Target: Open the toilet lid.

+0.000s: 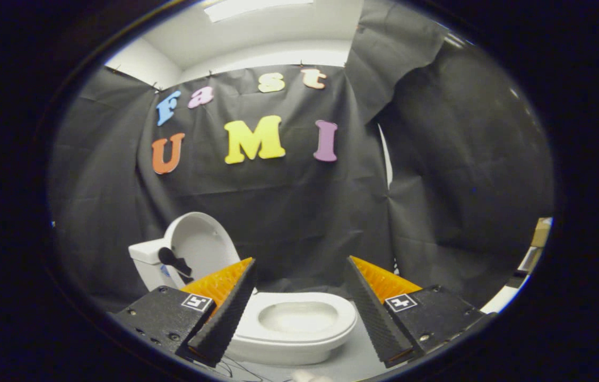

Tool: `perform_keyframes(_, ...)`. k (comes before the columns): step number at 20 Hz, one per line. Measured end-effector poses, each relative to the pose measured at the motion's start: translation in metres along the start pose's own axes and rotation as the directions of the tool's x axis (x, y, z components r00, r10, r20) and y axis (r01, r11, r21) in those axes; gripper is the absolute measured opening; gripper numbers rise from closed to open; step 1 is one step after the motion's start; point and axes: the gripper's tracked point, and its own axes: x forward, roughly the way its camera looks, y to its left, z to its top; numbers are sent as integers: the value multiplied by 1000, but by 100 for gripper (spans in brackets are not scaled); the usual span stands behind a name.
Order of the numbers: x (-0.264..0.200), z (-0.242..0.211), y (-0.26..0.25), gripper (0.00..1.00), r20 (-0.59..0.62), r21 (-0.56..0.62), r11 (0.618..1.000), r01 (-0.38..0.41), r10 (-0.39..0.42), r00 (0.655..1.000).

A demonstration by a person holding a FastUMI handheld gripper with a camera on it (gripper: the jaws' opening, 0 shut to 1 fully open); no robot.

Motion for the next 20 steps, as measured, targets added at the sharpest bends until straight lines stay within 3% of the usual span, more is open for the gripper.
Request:
perform_keyframes(4, 12, -27, -37, 100, -38, -67, 996, 57, -60, 997)
perform_keyframes(20, 28, -49, -25, 100, -91, -83, 996, -18, 10, 996)
